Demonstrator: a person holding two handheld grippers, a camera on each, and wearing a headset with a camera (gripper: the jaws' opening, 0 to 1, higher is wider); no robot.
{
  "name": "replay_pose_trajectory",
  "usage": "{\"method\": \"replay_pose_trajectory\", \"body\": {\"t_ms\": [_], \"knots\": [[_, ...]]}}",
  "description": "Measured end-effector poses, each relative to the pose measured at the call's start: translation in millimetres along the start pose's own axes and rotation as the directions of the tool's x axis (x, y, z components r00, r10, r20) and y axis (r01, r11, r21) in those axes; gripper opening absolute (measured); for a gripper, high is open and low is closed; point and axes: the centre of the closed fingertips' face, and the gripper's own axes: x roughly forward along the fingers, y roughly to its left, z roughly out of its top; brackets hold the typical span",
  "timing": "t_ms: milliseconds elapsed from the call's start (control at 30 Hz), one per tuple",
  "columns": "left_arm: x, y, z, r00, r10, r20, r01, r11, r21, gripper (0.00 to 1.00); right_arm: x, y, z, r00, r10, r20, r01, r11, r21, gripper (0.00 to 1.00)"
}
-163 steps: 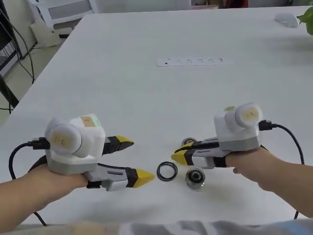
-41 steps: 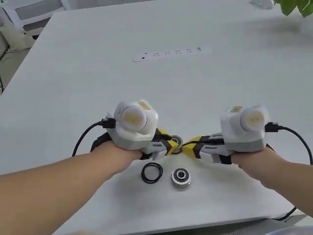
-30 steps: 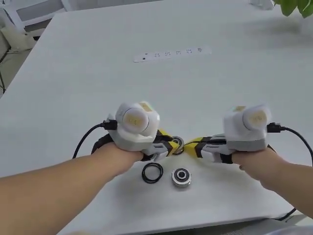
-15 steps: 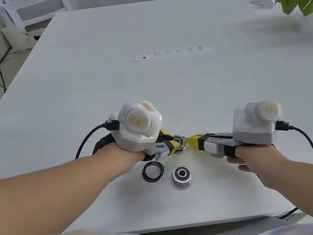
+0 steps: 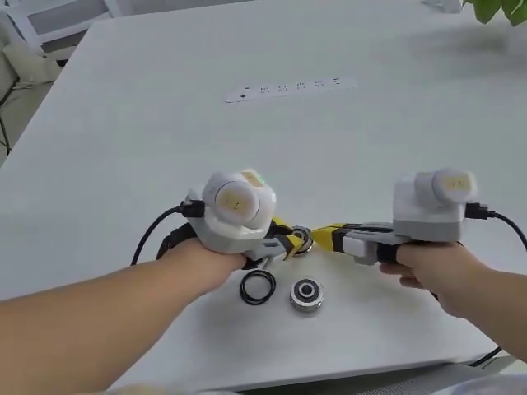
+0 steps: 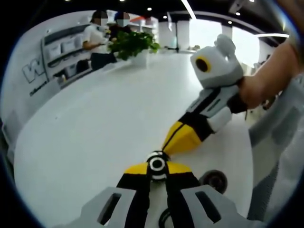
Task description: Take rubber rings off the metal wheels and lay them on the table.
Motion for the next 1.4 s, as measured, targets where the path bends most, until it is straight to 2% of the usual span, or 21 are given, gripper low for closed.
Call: {"method": "replay_pose_trajectory", "body": {"t_ms": [300, 400, 433, 467, 500, 600, 767, 833, 900, 933, 1000, 1233, 1400], "knots": [[-0.1, -0.5, -0.1, 1.0000, -0.001, -0.001, 0.001, 1.000, 0.011, 0.12, 3.2, 6.8, -1.4, 0.9994, 0.033, -0.007, -0.033, 0.999, -0.025, 0.00], [0.2, -0.9, -0.1, 1.0000, -0.005, 0.000, 0.005, 1.000, 0.013, 0.12, 4.3, 13.3, 0.6, 0.9976, 0.068, 0.007, -0.068, 0.998, -0.015, 0.00], [0.3, -0.6, 0.0, 1.0000, -0.002, 0.000, 0.002, 1.000, 0.014, 0.12, 5.4, 18.1, 7.6, 0.9954, 0.090, 0.033, -0.089, 0.996, -0.027, 0.00], [0.4, -0.8, -0.1, 1.0000, -0.003, 0.001, 0.003, 1.000, 0.012, 0.12, 5.3, 17.8, 3.0, 0.9969, 0.079, 0.001, -0.079, 0.996, -0.029, 0.00], [0.1, -1.1, -0.2, 1.0000, -0.003, 0.002, 0.003, 1.000, 0.011, 0.12, 5.3, 16.7, 2.7, 0.9965, 0.083, 0.003, -0.083, 0.996, -0.033, 0.00], [0.4, -1.0, -0.7, 1.0000, -0.003, 0.001, 0.003, 1.000, 0.010, 0.12, 3.4, 15.8, 1.4, 0.9953, 0.096, 0.011, -0.096, 0.995, -0.008, 0.00], [0.1, -0.9, -0.9, 1.0000, -0.003, 0.003, 0.003, 1.000, 0.007, 0.12, -0.7, 23.1, 1.6, 0.9881, 0.150, 0.035, -0.151, 0.987, 0.061, 0.00], [0.2, -0.7, -0.9, 1.0000, -0.004, 0.007, 0.004, 1.000, 0.001, 0.12, -2.2, 24.0, 0.9, 0.9873, 0.152, 0.046, -0.155, 0.985, 0.077, 0.00], [0.2, -0.7, -0.6, 1.0000, -0.003, 0.009, 0.003, 1.000, -0.003, 0.12, -1.1, 21.7, 0.6, 0.9919, 0.120, 0.042, -0.122, 0.991, 0.062, 0.00], [0.3, -0.6, -0.5, 1.0000, -0.002, 0.009, 0.002, 1.000, -0.007, 0.12, -0.4, 15.7, -1.2, 0.9962, 0.082, 0.030, -0.083, 0.995, 0.052, 0.00], [0.6, -0.4, 0.0, 0.9999, 0.001, 0.011, -0.001, 1.000, -0.004, 0.12, 1.3, 12.6, -1.9, 0.9977, 0.063, 0.024, -0.064, 0.997, 0.034, 0.00], [0.6, -0.8, 1.2, 0.9998, -0.010, 0.019, 0.010, 1.000, -0.010, 0.14, 2.4, 9.9, -5.0, 0.9987, 0.051, 0.005, -0.051, 0.999, 0.018, 0.00], [-0.7, -0.9, 1.8, 0.9997, -0.016, 0.018, 0.016, 1.000, -0.023, 0.16, 1.3, 9.4, -2.4, 0.9990, 0.043, 0.015, -0.043, 0.999, 0.027, 0.00]]}}
